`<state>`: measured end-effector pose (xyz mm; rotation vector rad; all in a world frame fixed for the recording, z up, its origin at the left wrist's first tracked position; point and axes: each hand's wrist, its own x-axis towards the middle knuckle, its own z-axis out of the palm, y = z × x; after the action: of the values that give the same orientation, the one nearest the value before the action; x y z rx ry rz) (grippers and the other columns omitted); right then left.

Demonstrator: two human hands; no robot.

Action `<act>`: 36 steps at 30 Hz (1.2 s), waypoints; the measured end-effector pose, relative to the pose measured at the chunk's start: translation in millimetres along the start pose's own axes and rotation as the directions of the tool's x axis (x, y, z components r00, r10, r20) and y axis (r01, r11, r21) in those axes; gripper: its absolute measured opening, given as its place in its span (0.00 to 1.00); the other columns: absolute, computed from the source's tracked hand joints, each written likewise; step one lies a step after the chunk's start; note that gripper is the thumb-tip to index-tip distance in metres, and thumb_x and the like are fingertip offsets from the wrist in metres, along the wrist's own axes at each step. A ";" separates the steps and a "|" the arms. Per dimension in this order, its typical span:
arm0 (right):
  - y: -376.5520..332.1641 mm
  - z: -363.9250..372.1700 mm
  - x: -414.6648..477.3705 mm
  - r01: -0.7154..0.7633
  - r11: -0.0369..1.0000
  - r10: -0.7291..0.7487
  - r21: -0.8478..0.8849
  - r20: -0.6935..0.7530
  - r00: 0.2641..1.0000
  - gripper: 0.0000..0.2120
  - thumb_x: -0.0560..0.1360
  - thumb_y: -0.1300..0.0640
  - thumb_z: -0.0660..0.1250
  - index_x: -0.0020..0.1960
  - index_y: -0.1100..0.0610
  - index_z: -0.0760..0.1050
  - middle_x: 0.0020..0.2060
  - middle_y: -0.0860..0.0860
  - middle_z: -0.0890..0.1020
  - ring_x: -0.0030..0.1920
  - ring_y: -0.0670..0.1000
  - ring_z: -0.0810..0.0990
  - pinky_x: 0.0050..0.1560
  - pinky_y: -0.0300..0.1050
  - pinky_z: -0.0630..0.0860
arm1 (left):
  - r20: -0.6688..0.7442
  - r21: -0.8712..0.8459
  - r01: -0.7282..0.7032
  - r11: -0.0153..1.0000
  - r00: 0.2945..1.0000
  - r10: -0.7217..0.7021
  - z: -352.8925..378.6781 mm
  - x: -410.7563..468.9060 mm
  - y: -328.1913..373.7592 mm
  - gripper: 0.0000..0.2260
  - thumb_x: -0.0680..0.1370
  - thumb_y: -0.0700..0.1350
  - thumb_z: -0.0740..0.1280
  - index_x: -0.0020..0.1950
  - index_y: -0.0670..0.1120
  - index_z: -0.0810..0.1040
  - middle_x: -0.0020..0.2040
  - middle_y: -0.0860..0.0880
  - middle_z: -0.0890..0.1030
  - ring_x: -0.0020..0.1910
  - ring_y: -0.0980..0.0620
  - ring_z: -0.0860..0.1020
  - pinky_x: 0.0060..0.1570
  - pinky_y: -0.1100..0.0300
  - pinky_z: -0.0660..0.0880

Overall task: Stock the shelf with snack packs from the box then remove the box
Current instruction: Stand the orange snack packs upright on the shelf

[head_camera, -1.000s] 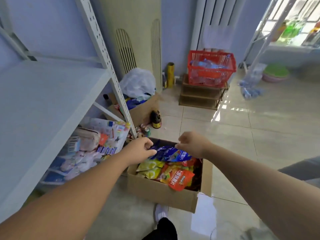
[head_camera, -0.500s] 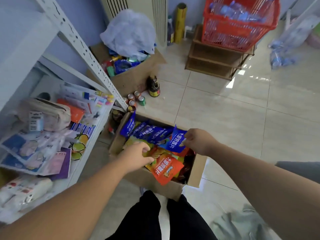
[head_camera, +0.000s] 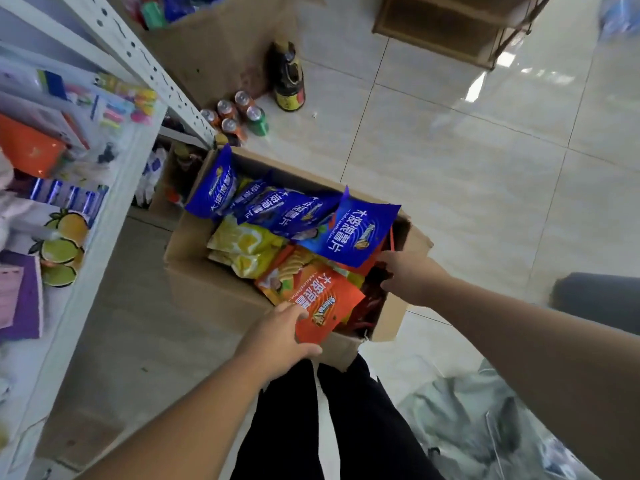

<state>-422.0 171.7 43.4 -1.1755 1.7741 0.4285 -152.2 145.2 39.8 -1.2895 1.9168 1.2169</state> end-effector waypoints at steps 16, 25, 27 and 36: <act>-9.7 28.8 72.3 0.269 0.951 -0.308 -0.151 -0.397 0.865 0.11 0.79 0.50 0.68 0.58 0.47 0.85 0.62 0.49 0.80 0.66 0.56 0.73 0.61 0.44 0.69 | -0.424 -0.051 -0.164 0.985 0.896 0.127 83.6 51.1 -46.7 0.07 0.79 0.47 0.68 0.52 0.48 0.84 0.49 0.51 0.83 0.50 0.47 0.78 0.46 0.53 0.75; -50.9 -22.7 -1.2 0.311 0.950 -0.272 0.024 -0.424 0.864 0.04 0.75 0.44 0.71 0.43 0.42 0.80 0.48 0.40 0.76 0.60 0.50 0.72 0.64 0.48 0.63 | -0.435 -0.376 -0.147 0.915 0.900 -0.034 -22.2 0.4 -27.7 0.09 0.79 0.52 0.69 0.54 0.51 0.86 0.43 0.54 0.85 0.43 0.53 0.81 0.39 0.60 0.73; -62.8 -45.2 -27.4 0.327 0.936 -0.253 0.134 -0.394 0.884 0.06 0.77 0.46 0.70 0.41 0.44 0.79 0.43 0.41 0.81 0.54 0.51 0.78 0.58 0.48 0.73 | -0.469 -0.403 -0.191 0.895 0.883 -0.023 -50.1 -22.6 -20.4 0.08 0.78 0.50 0.70 0.53 0.49 0.86 0.45 0.53 0.86 0.44 0.53 0.83 0.44 0.58 0.77; -135.6 -179.7 -137.5 0.521 0.832 -0.396 0.191 -0.453 0.799 0.05 0.79 0.50 0.70 0.45 0.50 0.80 0.40 0.46 0.86 0.40 0.44 0.84 0.44 0.44 0.78 | -0.607 -0.356 -0.309 0.882 0.794 0.033 -194.8 -150.2 20.1 0.07 0.77 0.50 0.71 0.51 0.51 0.87 0.43 0.56 0.87 0.42 0.59 0.84 0.47 0.52 0.82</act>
<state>-382.6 53.8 276.0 -1.4823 1.7138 -0.4018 -98.1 41.2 257.0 -1.9489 2.3100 1.5418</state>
